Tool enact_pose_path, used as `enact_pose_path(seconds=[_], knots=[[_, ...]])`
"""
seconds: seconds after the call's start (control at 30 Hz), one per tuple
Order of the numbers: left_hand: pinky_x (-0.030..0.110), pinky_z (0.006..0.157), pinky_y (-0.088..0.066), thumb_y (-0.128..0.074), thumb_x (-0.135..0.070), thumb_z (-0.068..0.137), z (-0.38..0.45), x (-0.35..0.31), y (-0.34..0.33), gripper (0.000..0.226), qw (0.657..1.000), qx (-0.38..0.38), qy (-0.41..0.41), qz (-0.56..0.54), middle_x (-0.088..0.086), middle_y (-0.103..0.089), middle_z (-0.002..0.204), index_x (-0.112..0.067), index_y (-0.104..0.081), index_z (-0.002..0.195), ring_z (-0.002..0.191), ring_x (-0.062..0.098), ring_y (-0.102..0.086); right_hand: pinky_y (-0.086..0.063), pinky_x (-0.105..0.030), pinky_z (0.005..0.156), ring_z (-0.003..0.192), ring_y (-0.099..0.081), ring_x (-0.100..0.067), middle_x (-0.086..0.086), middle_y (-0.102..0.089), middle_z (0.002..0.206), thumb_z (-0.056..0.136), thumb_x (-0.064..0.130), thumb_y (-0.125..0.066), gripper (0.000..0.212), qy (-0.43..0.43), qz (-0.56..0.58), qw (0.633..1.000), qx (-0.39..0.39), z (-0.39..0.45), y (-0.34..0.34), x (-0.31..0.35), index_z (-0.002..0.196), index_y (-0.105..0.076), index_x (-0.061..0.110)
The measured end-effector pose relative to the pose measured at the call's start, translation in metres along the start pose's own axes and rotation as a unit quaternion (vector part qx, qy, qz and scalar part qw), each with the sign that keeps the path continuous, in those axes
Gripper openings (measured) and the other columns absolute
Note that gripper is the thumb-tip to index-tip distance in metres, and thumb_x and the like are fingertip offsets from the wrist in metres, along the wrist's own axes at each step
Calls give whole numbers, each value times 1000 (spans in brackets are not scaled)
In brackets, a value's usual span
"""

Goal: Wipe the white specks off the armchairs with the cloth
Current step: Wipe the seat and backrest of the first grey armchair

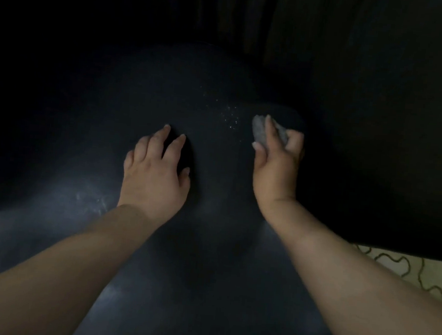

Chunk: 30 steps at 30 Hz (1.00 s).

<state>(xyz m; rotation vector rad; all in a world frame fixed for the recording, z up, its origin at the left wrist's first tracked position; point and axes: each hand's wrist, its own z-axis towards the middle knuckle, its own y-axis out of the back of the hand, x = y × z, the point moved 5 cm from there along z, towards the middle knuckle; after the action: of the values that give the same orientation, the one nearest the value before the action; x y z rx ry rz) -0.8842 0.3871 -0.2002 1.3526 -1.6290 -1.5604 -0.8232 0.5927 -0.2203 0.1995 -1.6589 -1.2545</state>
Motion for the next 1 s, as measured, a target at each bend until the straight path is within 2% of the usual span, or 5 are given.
enact_pose_path(seconds=[0.17, 0.4, 0.6, 0.8, 1.0], knots=[[51, 108, -25, -57, -33, 88, 9, 3, 2, 60, 1000, 1, -9, -5, 9, -30, 153, -20, -39, 144, 135, 34, -27, -40, -34, 101, 109, -45, -28, -14, -45, 122, 87, 15, -63, 59, 108, -31, 992, 63, -52, 4, 7, 143, -45, 26], [51, 108, -26, -57, -33, 88, 27, 18, 11, 60, 1000, -3, -9, -11, 8, -30, 152, -20, -39, 144, 134, 33, -28, -36, -38, 102, 122, -40, -31, -16, -40, 137, 93, 25, -52, 47, -43, -19, 999, 10, 22, -12, 15, 140, -47, 27], [51, 109, -24, -54, -35, 88, 40, 26, 16, 61, 1000, 9, -11, -8, 7, -28, 153, -23, -37, 145, 135, 32, -26, -33, -23, 102, 110, -43, -28, -17, -46, 122, 89, 12, -65, 56, 88, -20, 995, 44, -23, -24, 46, 141, -49, 22], [50, 107, -26, -56, -36, 88, 56, 39, 21, 61, 1000, 1, -10, -8, 6, -30, 152, -22, -39, 145, 134, 31, -28, -36, -38, 100, 123, -40, -33, -17, -40, 138, 92, 26, -51, 49, -84, -16, 996, -1, 52, -33, 42, 140, -46, 30], [49, 107, -25, -55, -36, 88, 65, 45, 21, 61, 1000, -6, -12, -24, 5, -30, 153, -22, -39, 145, 135, 31, -28, -38, -41, 102, 119, -39, -32, -18, -42, 133, 92, 18, -58, 54, 72, -32, 993, 85, 9, -58, 86, 144, -43, 25]])
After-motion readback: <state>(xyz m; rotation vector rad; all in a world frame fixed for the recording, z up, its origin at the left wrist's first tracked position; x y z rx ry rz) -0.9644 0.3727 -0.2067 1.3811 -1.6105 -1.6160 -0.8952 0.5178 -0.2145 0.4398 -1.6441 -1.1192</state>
